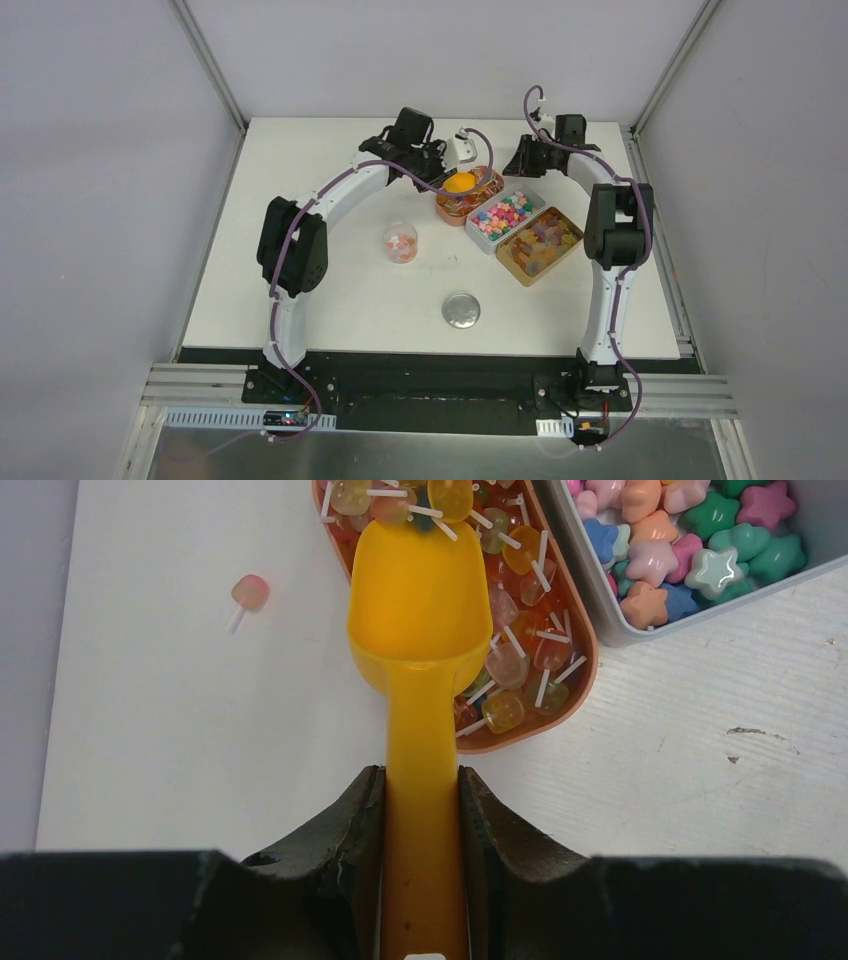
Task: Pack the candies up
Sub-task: Scoop the fake candies from the storage box, then place the fake candies in the packing bottle.
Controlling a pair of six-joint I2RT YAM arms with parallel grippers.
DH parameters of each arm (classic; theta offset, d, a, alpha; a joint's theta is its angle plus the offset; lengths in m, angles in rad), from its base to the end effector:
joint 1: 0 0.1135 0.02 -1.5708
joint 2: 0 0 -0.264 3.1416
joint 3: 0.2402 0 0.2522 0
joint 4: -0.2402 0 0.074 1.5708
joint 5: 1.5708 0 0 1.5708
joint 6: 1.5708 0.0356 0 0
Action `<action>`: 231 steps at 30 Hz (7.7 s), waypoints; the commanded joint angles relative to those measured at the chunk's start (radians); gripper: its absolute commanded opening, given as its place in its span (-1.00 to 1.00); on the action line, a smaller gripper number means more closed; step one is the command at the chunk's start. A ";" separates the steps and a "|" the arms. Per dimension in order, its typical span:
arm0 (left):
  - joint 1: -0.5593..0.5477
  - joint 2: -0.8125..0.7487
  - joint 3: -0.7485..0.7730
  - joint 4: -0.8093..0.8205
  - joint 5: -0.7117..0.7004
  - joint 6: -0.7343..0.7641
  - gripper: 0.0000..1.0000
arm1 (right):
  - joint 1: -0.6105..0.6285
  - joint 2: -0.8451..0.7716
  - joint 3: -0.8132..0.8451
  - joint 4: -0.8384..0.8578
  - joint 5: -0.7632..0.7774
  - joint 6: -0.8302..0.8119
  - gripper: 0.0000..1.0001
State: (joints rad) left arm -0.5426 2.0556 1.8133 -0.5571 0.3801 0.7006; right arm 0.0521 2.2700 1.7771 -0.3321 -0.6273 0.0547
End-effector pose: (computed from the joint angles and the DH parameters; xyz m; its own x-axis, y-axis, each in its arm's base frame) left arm 0.3956 -0.2539 0.2698 -0.0174 0.7096 -0.7044 0.9317 0.2672 0.2461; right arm 0.5021 0.0471 0.1770 -0.7565 0.0049 -0.6540 -0.3991 0.7887 0.4676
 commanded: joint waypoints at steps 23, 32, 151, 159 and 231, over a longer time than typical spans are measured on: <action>-0.006 -0.053 -0.124 0.113 -0.026 -0.005 -1.00 | -0.003 -0.001 -0.043 0.076 -0.029 0.037 -0.55; -0.007 -0.052 -0.142 0.142 -0.030 -0.013 -1.00 | -0.004 0.003 -0.043 0.082 -0.032 0.049 -0.56; 0.017 -0.063 -0.319 0.360 -0.038 -0.071 -1.00 | -0.030 0.006 -0.047 0.143 -0.052 0.107 -0.60; 0.027 -0.083 -0.359 0.410 -0.040 -0.084 -1.00 | -0.038 -0.002 -0.026 0.143 -0.051 0.120 -0.60; -0.124 -0.681 -0.448 -0.531 -0.591 -0.372 -1.00 | 0.092 -0.667 -0.515 0.264 0.033 0.130 1.00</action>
State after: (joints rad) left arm -0.6418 1.3811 1.3148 -1.0321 -0.1658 0.3672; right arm 0.1471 1.6539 1.2560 -0.1234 -0.6014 0.2062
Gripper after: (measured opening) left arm 0.273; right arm 0.996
